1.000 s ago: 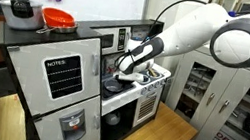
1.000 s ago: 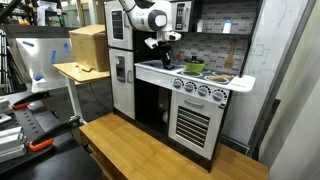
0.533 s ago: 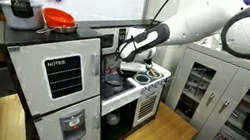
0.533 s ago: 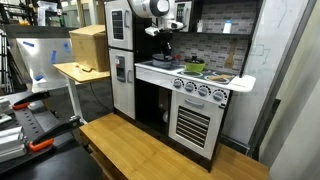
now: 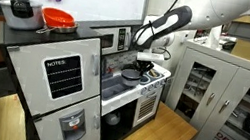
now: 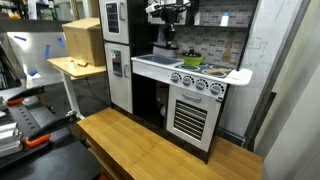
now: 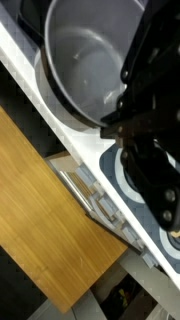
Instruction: Pick the lid on the grey pot, place it on the green pot then take the grey pot out of the sink and place it on the stove
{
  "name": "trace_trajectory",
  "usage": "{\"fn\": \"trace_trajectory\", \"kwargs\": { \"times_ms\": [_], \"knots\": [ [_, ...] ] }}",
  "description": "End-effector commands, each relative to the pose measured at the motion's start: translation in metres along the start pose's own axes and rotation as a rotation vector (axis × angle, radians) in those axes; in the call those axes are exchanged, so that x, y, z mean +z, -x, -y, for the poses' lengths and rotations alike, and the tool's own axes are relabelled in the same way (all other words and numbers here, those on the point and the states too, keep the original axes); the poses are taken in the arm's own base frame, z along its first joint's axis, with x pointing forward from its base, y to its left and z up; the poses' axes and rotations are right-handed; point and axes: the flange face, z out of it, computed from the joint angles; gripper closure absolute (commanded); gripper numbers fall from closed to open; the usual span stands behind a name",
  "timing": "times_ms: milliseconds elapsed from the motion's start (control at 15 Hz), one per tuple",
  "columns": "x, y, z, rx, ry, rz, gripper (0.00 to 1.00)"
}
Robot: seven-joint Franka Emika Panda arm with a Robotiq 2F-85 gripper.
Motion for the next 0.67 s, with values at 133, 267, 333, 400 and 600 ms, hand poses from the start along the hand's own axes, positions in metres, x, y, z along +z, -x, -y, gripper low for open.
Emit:
{"fn": "trace_trajectory", "kwargs": {
  "times_ms": [133,267,333,400,600],
  "knots": [
    [0.006,0.026,-0.058,0.140,0.019,0.041,0.99],
    [0.010,0.031,-0.079,0.231,0.038,0.035,0.99],
    [0.012,0.030,-0.089,0.285,0.047,0.022,0.99],
    [0.011,0.028,-0.098,0.325,0.051,0.010,0.99],
    [0.012,0.017,-0.119,0.440,0.075,-0.034,0.99]
  ]
}}
